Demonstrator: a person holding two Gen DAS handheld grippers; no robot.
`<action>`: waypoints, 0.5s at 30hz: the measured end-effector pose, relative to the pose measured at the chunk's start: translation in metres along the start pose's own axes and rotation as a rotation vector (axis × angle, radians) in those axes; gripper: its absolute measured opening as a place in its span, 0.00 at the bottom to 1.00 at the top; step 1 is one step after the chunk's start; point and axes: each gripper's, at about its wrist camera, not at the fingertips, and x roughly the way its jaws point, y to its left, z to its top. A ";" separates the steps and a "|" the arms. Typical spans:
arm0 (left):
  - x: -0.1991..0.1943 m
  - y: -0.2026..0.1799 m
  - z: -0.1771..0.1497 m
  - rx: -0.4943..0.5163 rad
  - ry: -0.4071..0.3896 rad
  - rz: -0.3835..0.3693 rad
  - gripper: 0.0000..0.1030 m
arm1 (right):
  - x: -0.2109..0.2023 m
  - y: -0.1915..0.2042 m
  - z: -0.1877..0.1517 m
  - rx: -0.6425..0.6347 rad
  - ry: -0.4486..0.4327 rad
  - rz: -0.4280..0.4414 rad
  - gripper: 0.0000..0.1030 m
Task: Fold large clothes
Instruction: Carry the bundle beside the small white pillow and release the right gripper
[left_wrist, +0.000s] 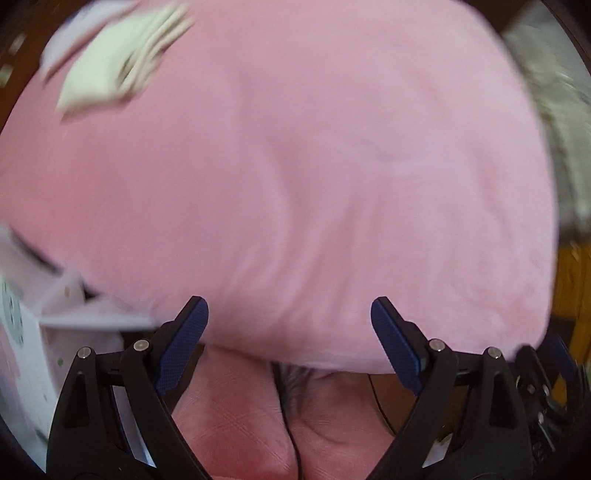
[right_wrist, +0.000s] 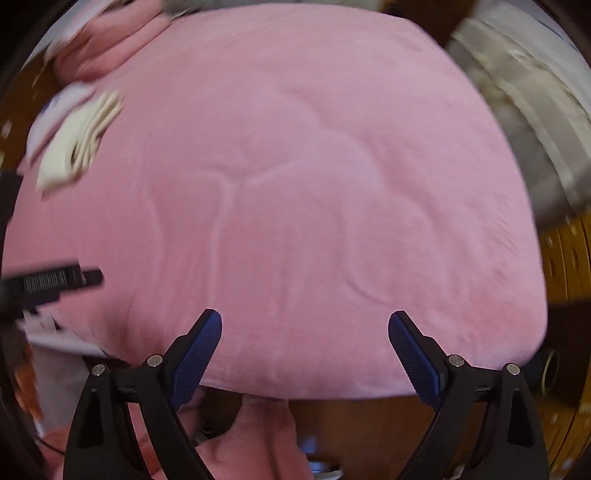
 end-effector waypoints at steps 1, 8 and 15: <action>-0.014 -0.010 0.000 0.034 -0.025 -0.022 0.86 | -0.009 -0.005 0.004 0.013 -0.007 0.016 0.90; -0.112 -0.018 0.030 0.144 -0.166 -0.152 0.86 | -0.056 -0.023 0.062 0.180 0.028 0.179 0.90; -0.171 -0.026 -0.021 0.152 -0.233 -0.113 0.86 | -0.094 0.005 0.068 0.151 -0.055 0.224 0.96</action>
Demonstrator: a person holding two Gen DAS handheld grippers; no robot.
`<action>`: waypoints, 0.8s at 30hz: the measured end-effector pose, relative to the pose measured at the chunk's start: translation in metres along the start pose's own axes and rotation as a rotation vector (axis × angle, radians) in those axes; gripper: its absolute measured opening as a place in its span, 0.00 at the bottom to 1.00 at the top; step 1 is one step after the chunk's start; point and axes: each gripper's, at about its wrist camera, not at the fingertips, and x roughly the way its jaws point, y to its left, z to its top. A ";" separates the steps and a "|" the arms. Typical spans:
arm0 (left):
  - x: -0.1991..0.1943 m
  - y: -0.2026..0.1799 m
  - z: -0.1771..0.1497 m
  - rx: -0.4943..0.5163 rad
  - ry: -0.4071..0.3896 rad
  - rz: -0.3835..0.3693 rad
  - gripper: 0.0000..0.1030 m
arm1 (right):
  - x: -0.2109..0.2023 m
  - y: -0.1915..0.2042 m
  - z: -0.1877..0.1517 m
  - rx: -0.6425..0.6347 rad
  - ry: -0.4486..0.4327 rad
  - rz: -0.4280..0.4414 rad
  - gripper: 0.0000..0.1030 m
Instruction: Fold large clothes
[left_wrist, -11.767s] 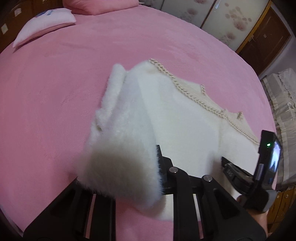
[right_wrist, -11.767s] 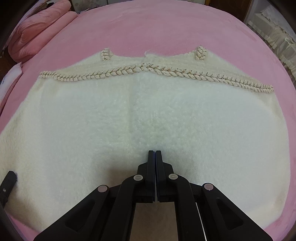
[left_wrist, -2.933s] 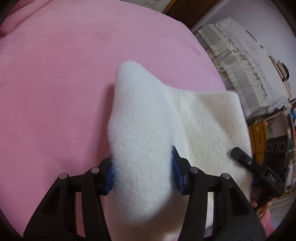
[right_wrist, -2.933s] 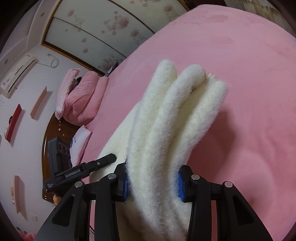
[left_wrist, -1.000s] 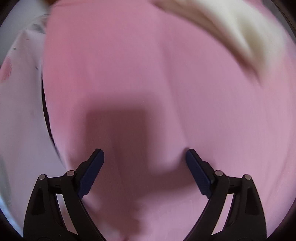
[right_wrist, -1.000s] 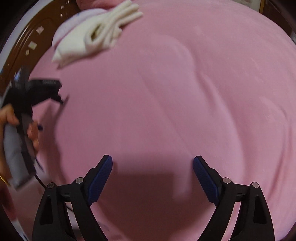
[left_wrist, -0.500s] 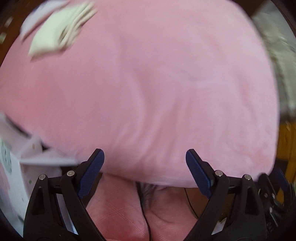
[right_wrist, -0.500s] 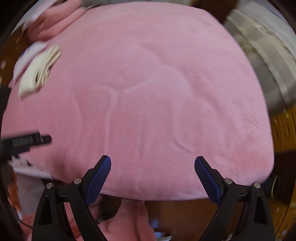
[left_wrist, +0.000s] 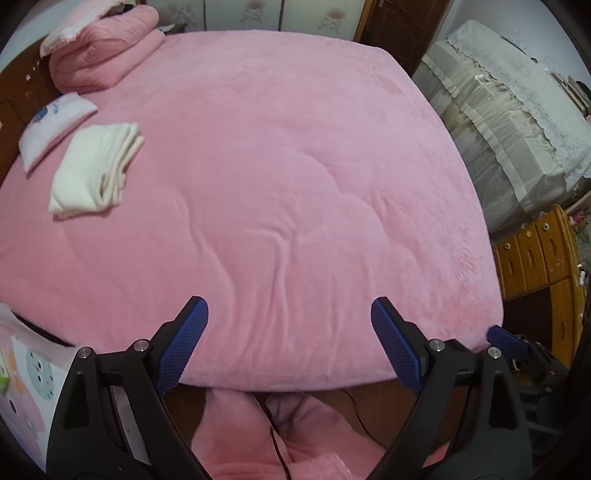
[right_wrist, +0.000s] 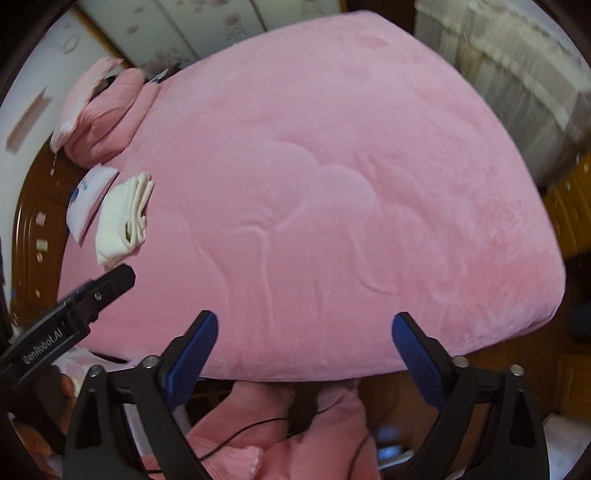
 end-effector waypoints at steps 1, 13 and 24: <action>-0.003 -0.003 -0.006 -0.006 0.007 0.001 0.86 | -0.004 0.007 -0.003 -0.008 -0.018 0.018 0.97; -0.065 -0.012 -0.036 -0.035 -0.200 0.164 0.86 | -0.052 0.041 -0.003 -0.101 -0.145 -0.094 1.00; -0.052 0.006 -0.033 -0.061 -0.167 0.186 0.87 | -0.050 0.065 0.009 -0.192 -0.181 -0.102 1.00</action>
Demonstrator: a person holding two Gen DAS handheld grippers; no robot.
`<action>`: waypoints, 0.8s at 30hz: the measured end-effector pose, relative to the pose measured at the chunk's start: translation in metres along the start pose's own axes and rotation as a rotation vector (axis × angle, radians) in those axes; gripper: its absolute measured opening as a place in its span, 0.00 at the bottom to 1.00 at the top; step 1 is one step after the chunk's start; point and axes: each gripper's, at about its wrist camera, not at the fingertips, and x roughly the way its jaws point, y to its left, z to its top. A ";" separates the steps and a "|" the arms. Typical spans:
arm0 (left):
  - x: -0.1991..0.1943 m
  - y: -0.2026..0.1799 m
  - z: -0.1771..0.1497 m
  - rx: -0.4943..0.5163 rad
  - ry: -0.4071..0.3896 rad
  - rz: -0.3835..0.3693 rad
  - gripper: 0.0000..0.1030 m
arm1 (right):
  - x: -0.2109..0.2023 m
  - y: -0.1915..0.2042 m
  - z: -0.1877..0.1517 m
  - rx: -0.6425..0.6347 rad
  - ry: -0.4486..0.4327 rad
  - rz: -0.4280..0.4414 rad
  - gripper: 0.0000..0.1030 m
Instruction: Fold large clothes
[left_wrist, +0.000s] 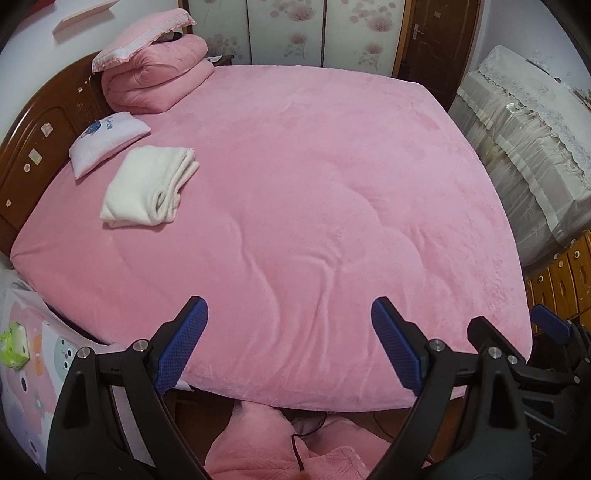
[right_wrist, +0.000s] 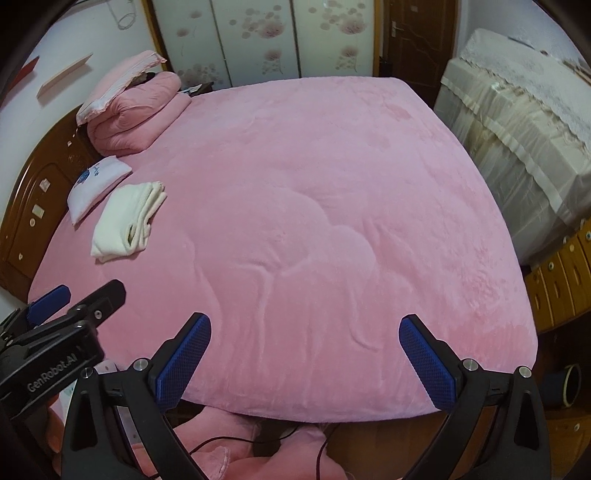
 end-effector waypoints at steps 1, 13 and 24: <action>0.001 0.001 0.000 -0.005 0.000 0.000 0.87 | 0.001 0.000 0.002 -0.007 -0.001 0.000 1.00; 0.015 0.010 -0.001 -0.013 0.027 -0.006 0.99 | -0.001 0.015 0.010 0.000 -0.015 -0.012 1.00; 0.021 0.005 0.001 -0.004 0.031 0.000 0.99 | 0.001 0.023 0.012 0.005 -0.019 -0.031 1.00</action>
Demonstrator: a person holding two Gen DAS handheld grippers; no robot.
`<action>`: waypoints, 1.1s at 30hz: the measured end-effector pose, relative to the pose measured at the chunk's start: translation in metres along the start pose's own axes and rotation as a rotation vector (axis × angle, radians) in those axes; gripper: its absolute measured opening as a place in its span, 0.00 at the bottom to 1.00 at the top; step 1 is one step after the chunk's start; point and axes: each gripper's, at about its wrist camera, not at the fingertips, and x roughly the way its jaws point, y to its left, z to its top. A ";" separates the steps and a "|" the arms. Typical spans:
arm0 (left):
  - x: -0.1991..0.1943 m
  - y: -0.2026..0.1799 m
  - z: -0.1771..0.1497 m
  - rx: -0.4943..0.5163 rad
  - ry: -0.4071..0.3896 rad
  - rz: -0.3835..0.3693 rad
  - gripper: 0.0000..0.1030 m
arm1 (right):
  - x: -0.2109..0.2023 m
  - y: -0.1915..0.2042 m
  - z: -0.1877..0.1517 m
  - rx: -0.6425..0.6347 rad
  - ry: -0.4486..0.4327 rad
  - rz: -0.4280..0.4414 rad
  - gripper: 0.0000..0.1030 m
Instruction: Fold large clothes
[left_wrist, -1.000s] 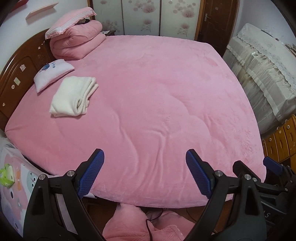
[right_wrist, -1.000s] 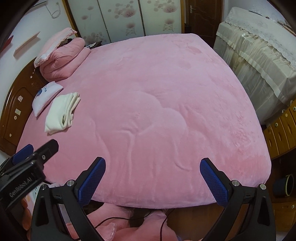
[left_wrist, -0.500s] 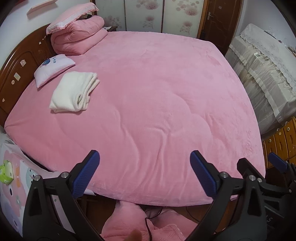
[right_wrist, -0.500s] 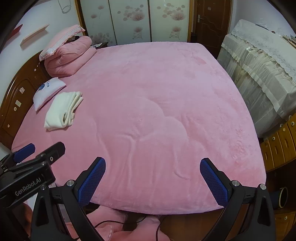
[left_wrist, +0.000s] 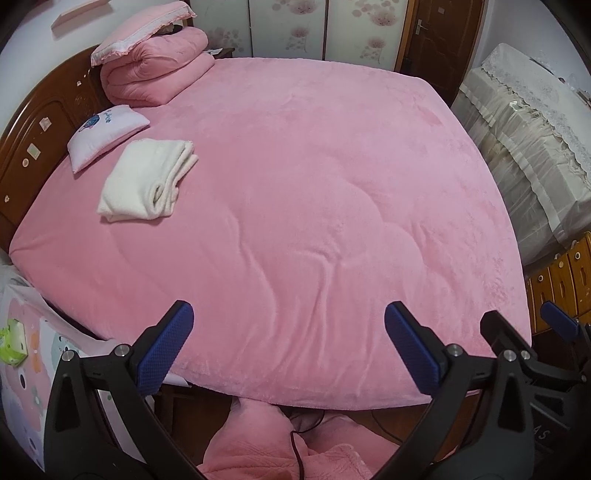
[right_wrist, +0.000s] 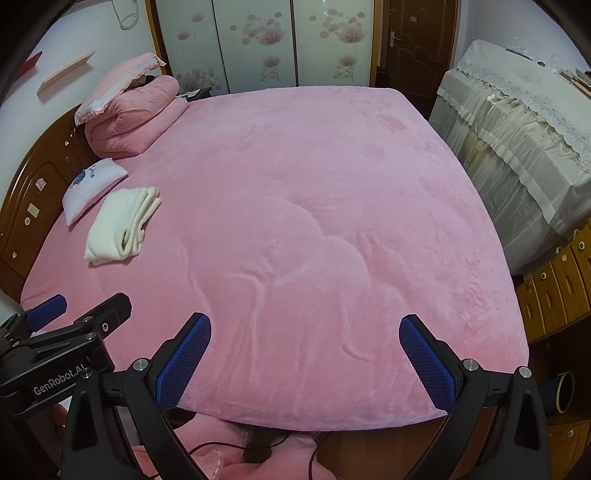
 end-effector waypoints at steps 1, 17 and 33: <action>0.001 0.000 0.000 -0.001 0.003 -0.002 0.99 | 0.001 0.001 0.000 -0.002 0.007 -0.004 1.00; 0.003 0.000 0.001 0.006 0.010 0.001 0.99 | 0.000 0.013 -0.006 -0.010 0.007 -0.018 1.00; 0.004 0.008 -0.002 0.019 0.013 -0.010 0.99 | 0.007 0.007 -0.005 -0.014 0.003 -0.027 1.00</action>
